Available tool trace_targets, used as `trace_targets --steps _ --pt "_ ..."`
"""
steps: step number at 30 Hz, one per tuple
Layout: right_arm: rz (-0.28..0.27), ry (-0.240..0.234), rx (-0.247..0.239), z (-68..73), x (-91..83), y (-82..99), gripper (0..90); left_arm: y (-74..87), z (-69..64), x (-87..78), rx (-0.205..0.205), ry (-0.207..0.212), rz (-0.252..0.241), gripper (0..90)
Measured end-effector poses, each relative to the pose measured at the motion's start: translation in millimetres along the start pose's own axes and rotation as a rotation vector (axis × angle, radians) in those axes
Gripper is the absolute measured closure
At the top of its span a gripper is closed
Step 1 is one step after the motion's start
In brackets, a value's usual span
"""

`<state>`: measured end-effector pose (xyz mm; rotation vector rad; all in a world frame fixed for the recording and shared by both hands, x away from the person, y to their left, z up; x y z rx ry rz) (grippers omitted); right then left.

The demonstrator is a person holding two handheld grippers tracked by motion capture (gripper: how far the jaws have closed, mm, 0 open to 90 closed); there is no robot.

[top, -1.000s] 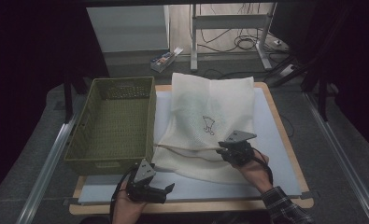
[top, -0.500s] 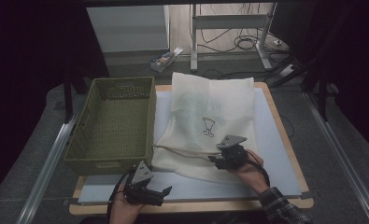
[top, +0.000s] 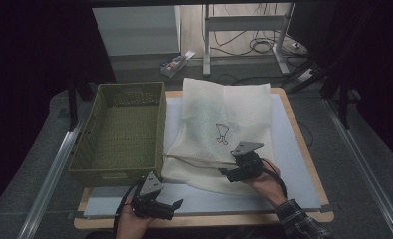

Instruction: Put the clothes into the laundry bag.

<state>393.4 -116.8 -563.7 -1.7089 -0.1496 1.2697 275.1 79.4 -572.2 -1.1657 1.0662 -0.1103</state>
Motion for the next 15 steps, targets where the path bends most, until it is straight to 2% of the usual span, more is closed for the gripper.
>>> trace_targets --steps 5,9,15 --pt "-0.008 0.005 -0.016 2.5 -1.7 -3.1 18.9 0.3 0.6 -0.3 -0.004 -0.001 0.001 2.5" --pt "-0.007 0.003 -0.005 0.7 -2.8 -2.3 17.9 0.9 2.4 -0.6 -0.013 -0.008 0.002 2.5" --pt "-0.017 -0.004 0.008 0.0 -7.9 0.3 16.1 2.6 5.0 -1.2 -0.001 -0.029 0.011 2.5"
Point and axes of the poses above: each handheld gripper's, and its own axes: x roughly forward along the jaws, y roughly out of its underside, z roughly to its left, the point moved 10 cm from there along x, roughly forward along the jaws, and after that the axes turned 6 degrees about x, right-handed, at the moved point
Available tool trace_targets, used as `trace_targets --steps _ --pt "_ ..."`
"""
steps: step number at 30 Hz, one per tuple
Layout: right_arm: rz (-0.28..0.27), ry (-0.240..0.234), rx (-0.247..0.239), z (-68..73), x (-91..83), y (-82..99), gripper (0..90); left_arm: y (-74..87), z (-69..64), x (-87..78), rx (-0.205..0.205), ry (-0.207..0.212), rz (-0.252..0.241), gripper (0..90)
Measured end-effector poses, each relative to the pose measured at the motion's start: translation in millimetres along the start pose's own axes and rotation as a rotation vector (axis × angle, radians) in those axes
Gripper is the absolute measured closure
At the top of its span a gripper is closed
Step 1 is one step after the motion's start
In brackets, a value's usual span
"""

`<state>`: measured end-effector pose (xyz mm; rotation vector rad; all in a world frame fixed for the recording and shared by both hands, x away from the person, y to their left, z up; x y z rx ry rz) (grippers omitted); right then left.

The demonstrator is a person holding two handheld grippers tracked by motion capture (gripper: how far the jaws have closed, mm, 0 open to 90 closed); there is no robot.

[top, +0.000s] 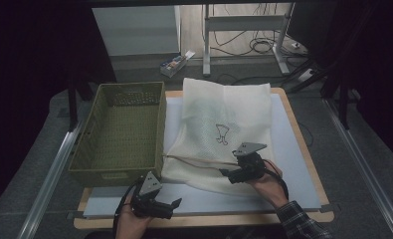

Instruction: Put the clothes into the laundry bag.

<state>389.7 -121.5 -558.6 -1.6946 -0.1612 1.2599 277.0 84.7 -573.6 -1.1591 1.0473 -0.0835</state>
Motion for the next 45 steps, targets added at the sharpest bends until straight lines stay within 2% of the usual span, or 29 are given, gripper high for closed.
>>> trace_targets --steps 5,16,26,36,45 --pt "-0.016 -0.009 0.002 1.6 -4.4 0.8 14.9 2.1 0.9 -0.2 0.013 -0.011 0.01 2.5" --pt "-0.026 -0.012 0.001 6.5 -8.3 5.8 13.7 6.5 4.6 -2.9 0.01 -0.024 0.013 2.5" --pt "-0.046 -0.024 0.032 8.1 -16.1 9.2 9.5 11.5 9.2 -7.5 0.011 -0.037 0.02 2.5" --pt "-0.047 -0.03 0.029 8.5 -22.3 14.2 6.5 15.8 11.2 -9.1 0.021 -0.046 0.03 2.4" --pt "-0.041 -0.032 0.014 9.2 -26.1 18.6 4.4 19.8 18.0 -17.2 0.005 -0.063 0.017 2.3"
Point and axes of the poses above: each handheld gripper's, and its own axes: x roughly forward along the jaws, y roughly out of its underside, z roughly to its left, the point moved 10 cm from there along x, roughly forward along the jaws, and after that the axes turned 6 degrees about x, right-handed, at the moved point
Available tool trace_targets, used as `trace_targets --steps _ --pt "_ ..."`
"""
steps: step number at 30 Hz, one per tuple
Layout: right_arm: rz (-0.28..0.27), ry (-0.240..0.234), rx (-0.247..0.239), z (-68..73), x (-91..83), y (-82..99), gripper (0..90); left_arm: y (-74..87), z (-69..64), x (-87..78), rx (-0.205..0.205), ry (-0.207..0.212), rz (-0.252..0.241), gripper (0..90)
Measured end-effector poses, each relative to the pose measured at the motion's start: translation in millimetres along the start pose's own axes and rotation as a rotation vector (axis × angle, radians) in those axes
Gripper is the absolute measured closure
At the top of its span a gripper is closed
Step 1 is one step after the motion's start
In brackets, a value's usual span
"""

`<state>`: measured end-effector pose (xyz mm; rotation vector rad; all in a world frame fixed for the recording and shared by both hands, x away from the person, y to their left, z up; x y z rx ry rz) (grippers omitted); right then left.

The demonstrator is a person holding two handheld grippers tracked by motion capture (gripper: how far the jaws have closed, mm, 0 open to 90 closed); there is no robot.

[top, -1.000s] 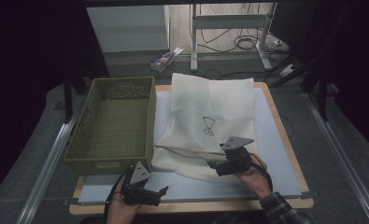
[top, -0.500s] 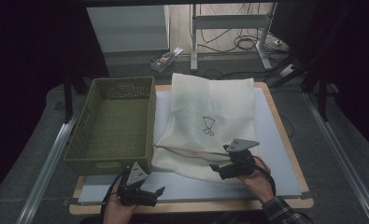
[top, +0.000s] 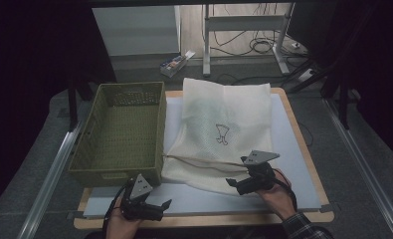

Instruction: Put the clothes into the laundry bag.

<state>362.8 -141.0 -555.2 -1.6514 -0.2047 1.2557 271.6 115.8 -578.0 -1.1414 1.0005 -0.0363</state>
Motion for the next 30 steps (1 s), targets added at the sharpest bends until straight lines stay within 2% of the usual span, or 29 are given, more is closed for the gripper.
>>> trace_targets --steps 9,30 --pt "0.001 0.01 -0.004 -0.5 -5.4 3.5 2.4 4.4 6.9 -7.0 -0.023 -0.014 -0.015 2.3" --pt "-0.022 0.031 0.011 -1.8 -22.9 9.5 1.2 14.0 14.9 -14.3 -0.042 -0.034 -0.011 2.3"
Point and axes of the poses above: each handheld gripper's, and its own axes: x roughly forward along the jaws, y roughly out of its underside, z roughly to its left, the point moved 10 cm from there along x, roughly forward along the jaws, and after that the axes turned 6 degrees about x, right-handed, at the moved point
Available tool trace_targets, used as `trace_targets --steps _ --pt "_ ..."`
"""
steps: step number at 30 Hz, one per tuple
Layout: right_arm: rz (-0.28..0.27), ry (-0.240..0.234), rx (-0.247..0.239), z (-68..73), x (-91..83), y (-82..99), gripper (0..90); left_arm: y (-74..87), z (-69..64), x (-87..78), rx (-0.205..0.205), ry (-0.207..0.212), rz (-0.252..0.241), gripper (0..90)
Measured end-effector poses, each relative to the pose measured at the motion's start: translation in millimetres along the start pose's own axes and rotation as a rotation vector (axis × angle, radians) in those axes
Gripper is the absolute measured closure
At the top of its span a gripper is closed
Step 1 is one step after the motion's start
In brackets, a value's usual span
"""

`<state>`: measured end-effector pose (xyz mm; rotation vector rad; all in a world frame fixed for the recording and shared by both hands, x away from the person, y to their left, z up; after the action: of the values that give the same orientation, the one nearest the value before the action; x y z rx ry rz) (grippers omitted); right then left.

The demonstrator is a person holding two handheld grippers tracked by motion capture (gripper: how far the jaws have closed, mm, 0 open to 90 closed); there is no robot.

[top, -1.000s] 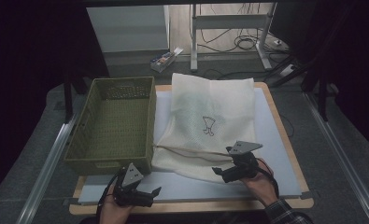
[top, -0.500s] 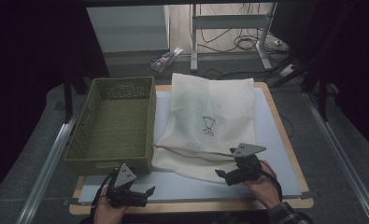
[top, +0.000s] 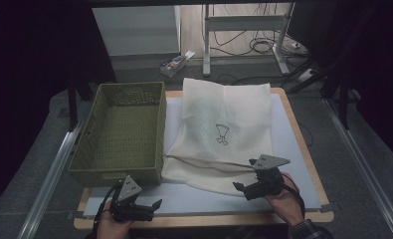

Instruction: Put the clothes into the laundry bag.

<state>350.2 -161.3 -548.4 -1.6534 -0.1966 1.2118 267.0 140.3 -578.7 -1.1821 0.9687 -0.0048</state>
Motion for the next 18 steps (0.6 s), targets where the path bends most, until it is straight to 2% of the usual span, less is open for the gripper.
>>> trace_targets --steps 7,18 --pt "-0.004 0.01 0.002 -2.2 -5.9 3.2 1.2 3.3 2.4 -2.4 -0.003 -0.008 0.003 2.3" --pt "-0.001 0.007 0.036 -6.7 -13.5 9.1 0.0 9.5 8.8 -7.9 -0.017 -0.021 0.004 2.4"
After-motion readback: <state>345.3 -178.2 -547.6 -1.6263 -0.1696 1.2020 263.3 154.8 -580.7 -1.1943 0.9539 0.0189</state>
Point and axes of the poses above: each handheld gripper's, and its own axes: x roughly forward along the jaws, y roughly out of its underside, z roughly to its left, the point moved 10 cm from there along x, roughly forward along the jaws, and after that the axes turned 6 degrees about x, right-handed, at the moved point
